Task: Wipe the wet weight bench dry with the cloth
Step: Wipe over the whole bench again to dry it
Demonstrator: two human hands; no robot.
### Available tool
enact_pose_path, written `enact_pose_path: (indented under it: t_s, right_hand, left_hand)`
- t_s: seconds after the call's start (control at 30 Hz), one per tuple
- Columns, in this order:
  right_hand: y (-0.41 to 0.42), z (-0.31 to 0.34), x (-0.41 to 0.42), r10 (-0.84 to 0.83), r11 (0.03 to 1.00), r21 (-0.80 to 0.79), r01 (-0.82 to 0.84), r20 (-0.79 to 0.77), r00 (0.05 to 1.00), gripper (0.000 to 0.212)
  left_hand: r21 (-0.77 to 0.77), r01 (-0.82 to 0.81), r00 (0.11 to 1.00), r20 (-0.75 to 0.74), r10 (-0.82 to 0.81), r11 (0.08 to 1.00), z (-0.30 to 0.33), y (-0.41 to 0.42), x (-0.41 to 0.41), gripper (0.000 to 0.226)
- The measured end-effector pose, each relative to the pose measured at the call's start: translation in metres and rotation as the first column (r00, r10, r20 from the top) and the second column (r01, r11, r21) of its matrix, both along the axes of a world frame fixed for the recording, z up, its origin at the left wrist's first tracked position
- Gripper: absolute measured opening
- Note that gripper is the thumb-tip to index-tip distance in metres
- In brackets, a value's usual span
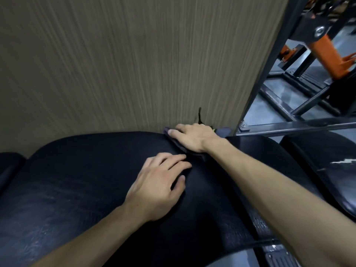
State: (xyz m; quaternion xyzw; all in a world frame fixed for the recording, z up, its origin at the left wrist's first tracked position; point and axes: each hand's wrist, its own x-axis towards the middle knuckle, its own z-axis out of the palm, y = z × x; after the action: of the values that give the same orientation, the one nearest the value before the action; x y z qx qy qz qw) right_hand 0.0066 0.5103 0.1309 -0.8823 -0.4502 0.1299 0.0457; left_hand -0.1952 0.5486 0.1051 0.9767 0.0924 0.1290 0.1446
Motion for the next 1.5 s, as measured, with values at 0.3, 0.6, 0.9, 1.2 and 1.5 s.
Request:
enact_pose_path:
  t_s: [0.3,0.6,0.9,1.2,1.5]
  right_hand:
    - [-0.145,0.013,0.072,-0.291,0.957,0.034,0.289,0.1,0.951,0.094]
    - [0.012,0.003,-0.017,-0.038,0.997,-0.056,0.043,0.088,0.995,0.074]
    - [-0.031,0.003,0.0,0.055,0.998,0.026,-0.056,0.038,0.998,0.08]
    - [-0.069,0.003,0.001,-0.111,0.994,0.018,0.11,0.224,0.968,0.094]
    - [0.147,-0.012,-0.126,0.189,0.98,0.014,-0.197,0.214,0.958,0.075]
  left_hand:
    - [-0.042,-0.012,1.0,0.002,0.012,0.999,0.001,-0.001,-0.003,0.041]
    - [-0.01,-0.003,0.998,0.064,0.004,1.0,-0.003,0.003,0.0,0.036]
    - [-0.042,0.099,0.995,-0.024,-0.1,0.994,0.007,0.015,-0.006,0.04]
    - [0.102,-0.044,0.998,-0.042,0.049,0.994,0.021,0.141,-0.139,0.046]
    - [0.114,-0.187,0.98,-0.054,0.194,0.976,0.007,0.203,-0.222,0.049]
